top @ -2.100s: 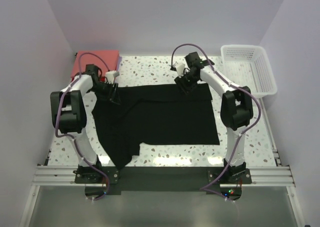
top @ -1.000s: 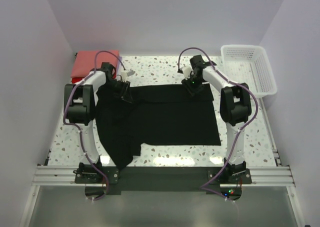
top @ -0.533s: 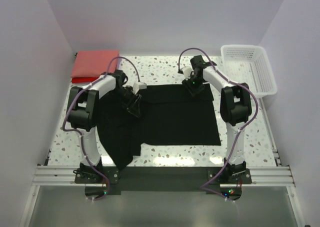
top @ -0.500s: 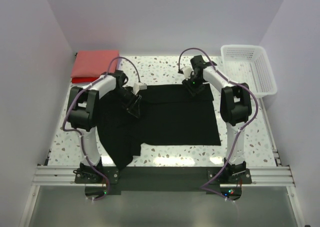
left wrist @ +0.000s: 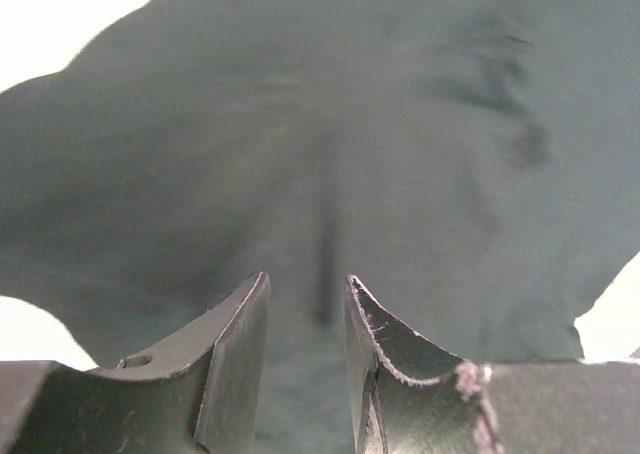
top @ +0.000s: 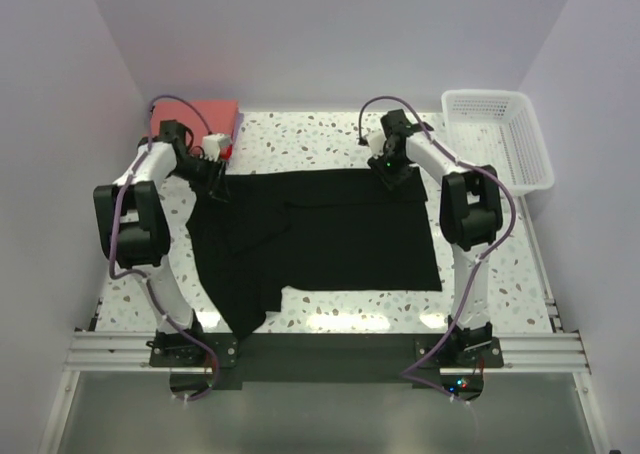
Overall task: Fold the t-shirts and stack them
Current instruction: Fold the tshirt
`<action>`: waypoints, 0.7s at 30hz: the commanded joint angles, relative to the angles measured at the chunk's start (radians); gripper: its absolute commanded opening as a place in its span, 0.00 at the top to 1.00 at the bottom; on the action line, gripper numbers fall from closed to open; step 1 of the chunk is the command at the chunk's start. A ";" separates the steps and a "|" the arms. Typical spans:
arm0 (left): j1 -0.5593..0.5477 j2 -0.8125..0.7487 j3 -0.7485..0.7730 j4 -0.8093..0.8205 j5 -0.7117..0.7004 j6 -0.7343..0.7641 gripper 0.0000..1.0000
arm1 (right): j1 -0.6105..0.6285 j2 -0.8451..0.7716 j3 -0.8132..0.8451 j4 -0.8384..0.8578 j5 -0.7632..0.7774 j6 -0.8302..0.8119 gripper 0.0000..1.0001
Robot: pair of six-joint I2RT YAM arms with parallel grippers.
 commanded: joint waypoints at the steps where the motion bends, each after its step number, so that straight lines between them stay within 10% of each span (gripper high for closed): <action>1: 0.011 0.033 0.054 0.119 -0.154 -0.102 0.60 | -0.010 0.031 0.014 0.042 0.140 -0.008 0.67; 21: -0.100 0.228 0.091 0.196 -0.233 -0.251 0.64 | -0.126 0.163 0.023 0.094 0.351 -0.129 0.68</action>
